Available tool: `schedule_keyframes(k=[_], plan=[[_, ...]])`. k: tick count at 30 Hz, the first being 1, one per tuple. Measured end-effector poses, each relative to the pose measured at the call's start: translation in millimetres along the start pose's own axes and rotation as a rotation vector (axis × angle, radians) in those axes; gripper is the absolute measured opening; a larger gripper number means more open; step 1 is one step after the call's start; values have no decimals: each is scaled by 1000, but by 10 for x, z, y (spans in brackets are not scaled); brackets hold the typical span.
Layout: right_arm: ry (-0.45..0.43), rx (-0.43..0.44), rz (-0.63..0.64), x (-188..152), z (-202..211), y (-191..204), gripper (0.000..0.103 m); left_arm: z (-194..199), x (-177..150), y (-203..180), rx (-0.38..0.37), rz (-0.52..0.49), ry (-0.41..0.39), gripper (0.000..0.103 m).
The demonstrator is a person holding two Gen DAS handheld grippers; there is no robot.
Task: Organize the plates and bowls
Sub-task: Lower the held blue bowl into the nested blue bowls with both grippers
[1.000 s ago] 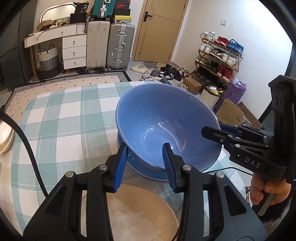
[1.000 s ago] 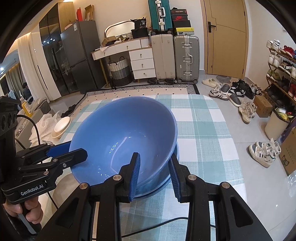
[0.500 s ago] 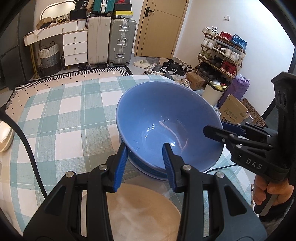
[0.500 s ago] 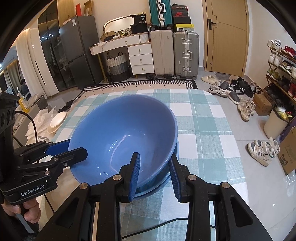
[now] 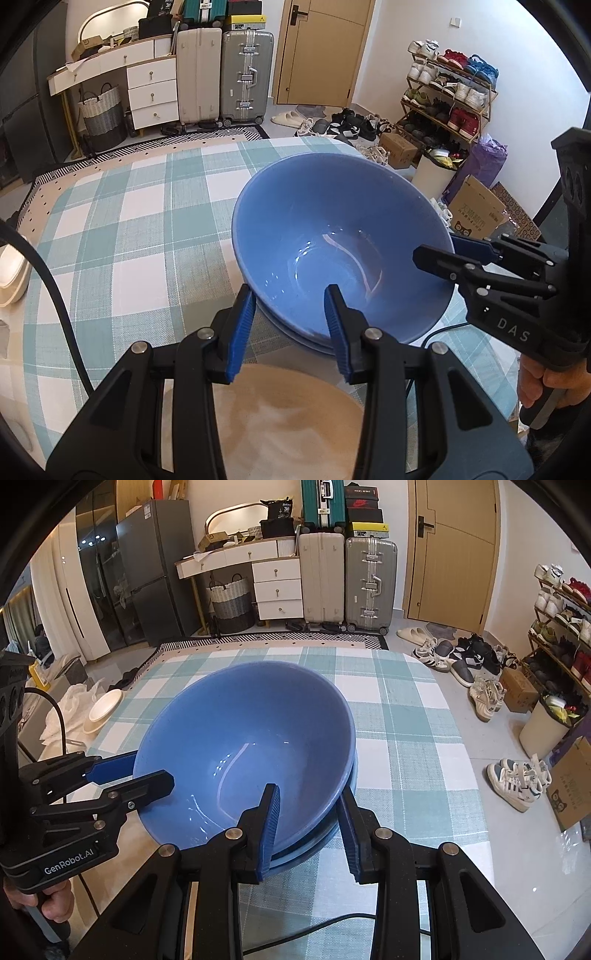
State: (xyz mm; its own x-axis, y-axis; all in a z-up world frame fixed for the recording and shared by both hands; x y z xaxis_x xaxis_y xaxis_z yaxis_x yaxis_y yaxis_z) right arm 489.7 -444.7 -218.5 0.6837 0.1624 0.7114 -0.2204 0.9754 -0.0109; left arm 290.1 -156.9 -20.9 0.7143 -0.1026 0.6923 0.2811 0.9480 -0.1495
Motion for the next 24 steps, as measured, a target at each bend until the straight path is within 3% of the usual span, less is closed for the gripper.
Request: schedule_keyframes(k=[24], plan=[[22,-26,20,-77,-8,-51,35,-148,-101,21,34,-13,31,36]])
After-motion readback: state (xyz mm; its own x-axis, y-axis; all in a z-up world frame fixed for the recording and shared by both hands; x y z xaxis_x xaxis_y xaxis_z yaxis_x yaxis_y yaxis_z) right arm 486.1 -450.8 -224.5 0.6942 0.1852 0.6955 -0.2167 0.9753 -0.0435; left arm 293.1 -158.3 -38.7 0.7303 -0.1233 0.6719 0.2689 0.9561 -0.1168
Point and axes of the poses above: each gripper's, at about its wrist camera, not at the fingertips, and z roughly against the way its jaws point, y to its left, x to its top, the point moved 9 cm from there along -z, roughly the way its jaws point, and after that the axes turned 3 degrees about -y, right-handed, at the moved point
